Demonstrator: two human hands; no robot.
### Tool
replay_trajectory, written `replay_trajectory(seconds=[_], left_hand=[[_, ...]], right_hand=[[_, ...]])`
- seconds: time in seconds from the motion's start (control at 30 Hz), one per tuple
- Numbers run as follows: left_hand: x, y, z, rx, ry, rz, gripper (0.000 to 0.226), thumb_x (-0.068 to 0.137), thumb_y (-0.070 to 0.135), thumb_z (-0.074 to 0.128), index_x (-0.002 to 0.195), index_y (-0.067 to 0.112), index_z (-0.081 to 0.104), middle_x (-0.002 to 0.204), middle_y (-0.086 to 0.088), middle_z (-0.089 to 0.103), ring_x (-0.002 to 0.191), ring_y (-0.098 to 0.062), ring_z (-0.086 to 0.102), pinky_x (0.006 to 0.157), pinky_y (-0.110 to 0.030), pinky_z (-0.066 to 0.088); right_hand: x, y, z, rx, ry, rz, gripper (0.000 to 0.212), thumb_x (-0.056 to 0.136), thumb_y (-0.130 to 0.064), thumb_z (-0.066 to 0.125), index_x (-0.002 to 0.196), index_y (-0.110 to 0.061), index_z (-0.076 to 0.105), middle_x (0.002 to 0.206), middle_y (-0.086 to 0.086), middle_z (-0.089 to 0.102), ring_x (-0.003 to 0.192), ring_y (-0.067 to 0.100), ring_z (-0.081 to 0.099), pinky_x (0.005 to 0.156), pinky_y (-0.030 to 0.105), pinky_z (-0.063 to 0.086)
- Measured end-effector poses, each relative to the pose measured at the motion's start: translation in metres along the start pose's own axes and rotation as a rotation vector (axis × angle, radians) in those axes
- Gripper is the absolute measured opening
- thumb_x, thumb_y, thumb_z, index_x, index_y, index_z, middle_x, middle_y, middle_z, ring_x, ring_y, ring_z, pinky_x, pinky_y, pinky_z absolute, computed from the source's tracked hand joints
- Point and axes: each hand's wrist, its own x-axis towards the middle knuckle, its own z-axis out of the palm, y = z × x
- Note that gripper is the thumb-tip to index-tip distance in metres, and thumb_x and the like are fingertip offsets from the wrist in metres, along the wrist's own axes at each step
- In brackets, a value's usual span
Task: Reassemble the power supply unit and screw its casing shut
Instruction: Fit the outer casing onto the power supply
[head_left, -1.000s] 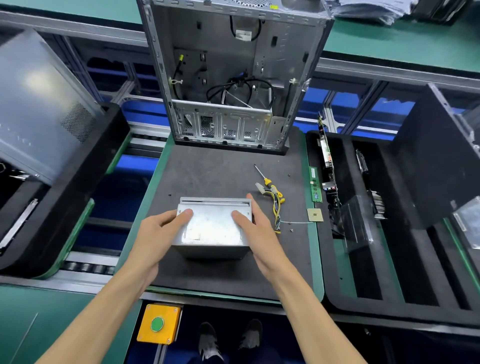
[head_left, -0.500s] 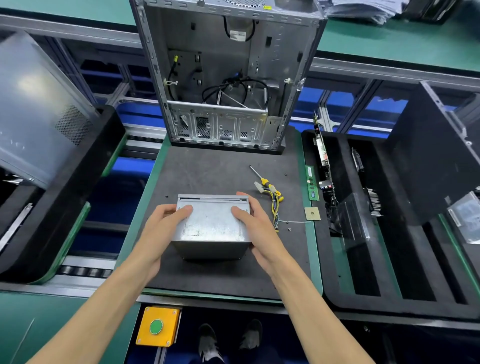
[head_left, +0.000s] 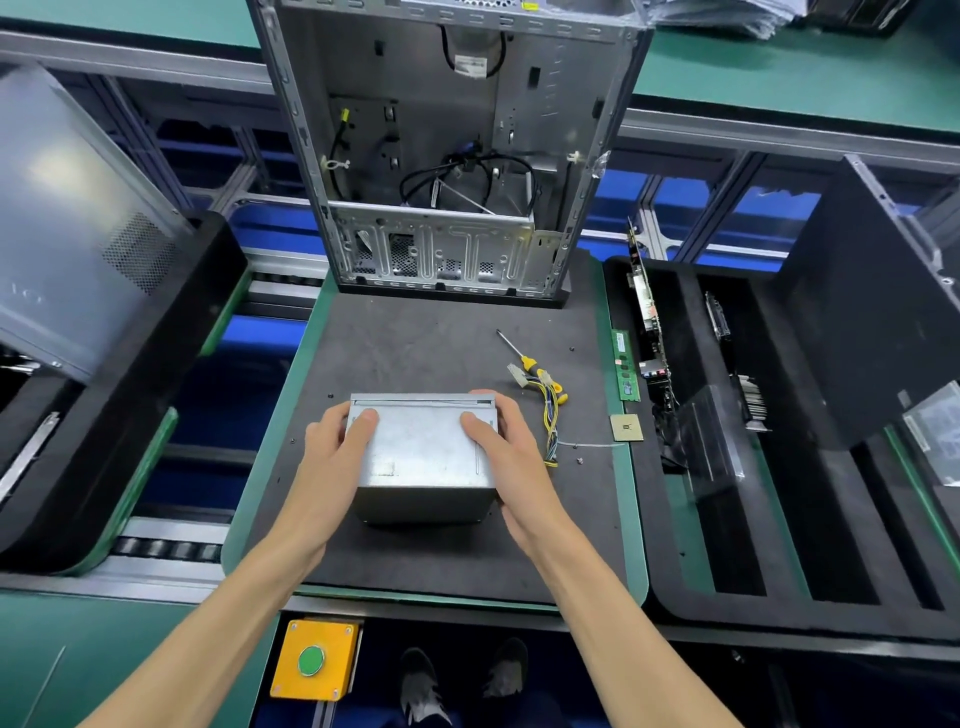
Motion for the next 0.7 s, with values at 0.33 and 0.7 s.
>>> replay_trajectory(seconds=[0.33, 0.7], left_hand=[[-0.004, -0.002, -0.006, -0.105, -0.161, -0.068, 0.069, 0.072, 0.079, 0.050, 0.138, 0.067, 0.037, 0.151, 0.019, 0.033, 0.143, -0.009, 0.036, 0.124, -0.048, 0.020], [-0.004, 0.003, 0.004, 0.096, -0.057, -0.053, 0.055, 0.102, 0.061, 0.026, 0.154, 0.054, 0.008, 0.165, 0.014, 0.007, 0.151, -0.014, 0.013, 0.118, -0.044, 0.017]], right_hand=[[0.001, 0.005, -0.005, -0.035, -0.094, -0.022, 0.048, 0.100, -0.024, 0.062, 0.144, -0.041, 0.049, 0.137, -0.011, 0.063, 0.126, 0.009, 0.061, 0.108, 0.035, 0.049], [-0.001, 0.009, 0.002, -0.100, -0.042, -0.025, 0.029, 0.107, -0.038, 0.048, 0.133, -0.050, 0.052, 0.132, -0.018, 0.063, 0.122, 0.001, 0.059, 0.095, 0.021, 0.047]])
